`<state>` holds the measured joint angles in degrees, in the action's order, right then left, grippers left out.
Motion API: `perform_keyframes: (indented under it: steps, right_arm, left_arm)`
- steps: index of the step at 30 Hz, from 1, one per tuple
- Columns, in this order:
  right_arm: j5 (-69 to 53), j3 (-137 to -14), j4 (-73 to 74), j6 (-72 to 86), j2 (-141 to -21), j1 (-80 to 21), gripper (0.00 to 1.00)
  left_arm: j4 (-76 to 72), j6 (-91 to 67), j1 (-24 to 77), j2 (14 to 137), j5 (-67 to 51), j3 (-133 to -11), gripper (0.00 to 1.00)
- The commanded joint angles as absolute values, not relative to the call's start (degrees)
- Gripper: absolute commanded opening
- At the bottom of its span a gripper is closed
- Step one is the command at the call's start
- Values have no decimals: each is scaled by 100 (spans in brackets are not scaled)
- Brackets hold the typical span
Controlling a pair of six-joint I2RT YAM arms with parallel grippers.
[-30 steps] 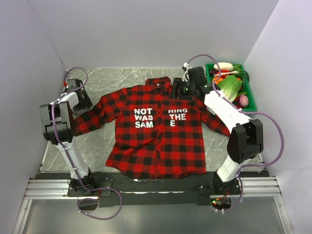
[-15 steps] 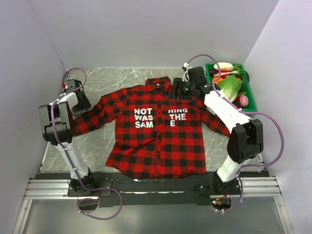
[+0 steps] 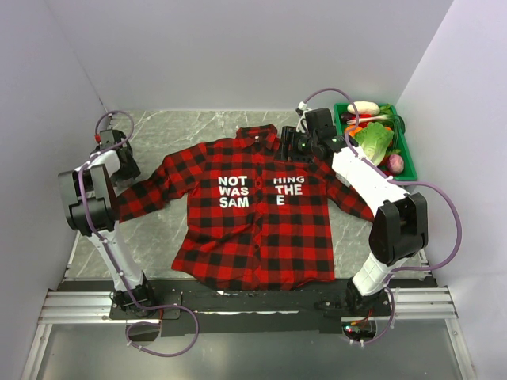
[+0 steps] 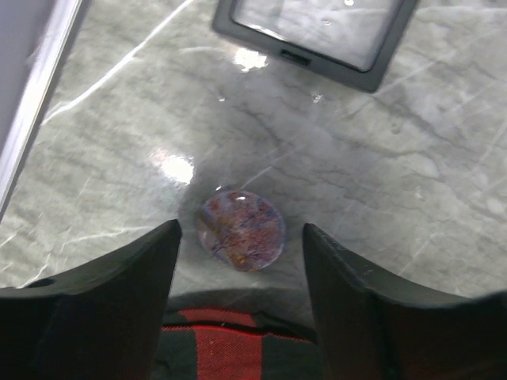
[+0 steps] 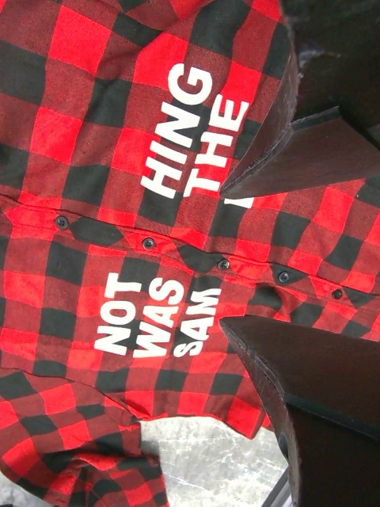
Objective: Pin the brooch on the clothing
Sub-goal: Pick up the brooch from the center of the board.
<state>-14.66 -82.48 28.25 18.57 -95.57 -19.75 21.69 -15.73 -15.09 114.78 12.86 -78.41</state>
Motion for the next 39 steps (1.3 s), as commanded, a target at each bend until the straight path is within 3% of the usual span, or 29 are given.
perform_keyframes:
  steps: [1,19,29,39]
  right_arm:
    - [-1441,-8218,2637,1846,-9308,-2013,68]
    - [-1477,-8209,2610,1863,-9352,-2021,68]
    - [-1476,-8191,2584,1872,-9343,-2013,68]
    - [-1468,-8191,2593,1881,-9360,-2013,68]
  left_arm:
    - [2267,-1345,-1503,11690,949,-7866,68]
    - [2514,-1380,-1248,11725,1345,-7655,61]
    - [2540,-1450,-1248,11663,1266,-7646,35]
    - [2619,-1476,-1152,11479,1327,-7717,26]
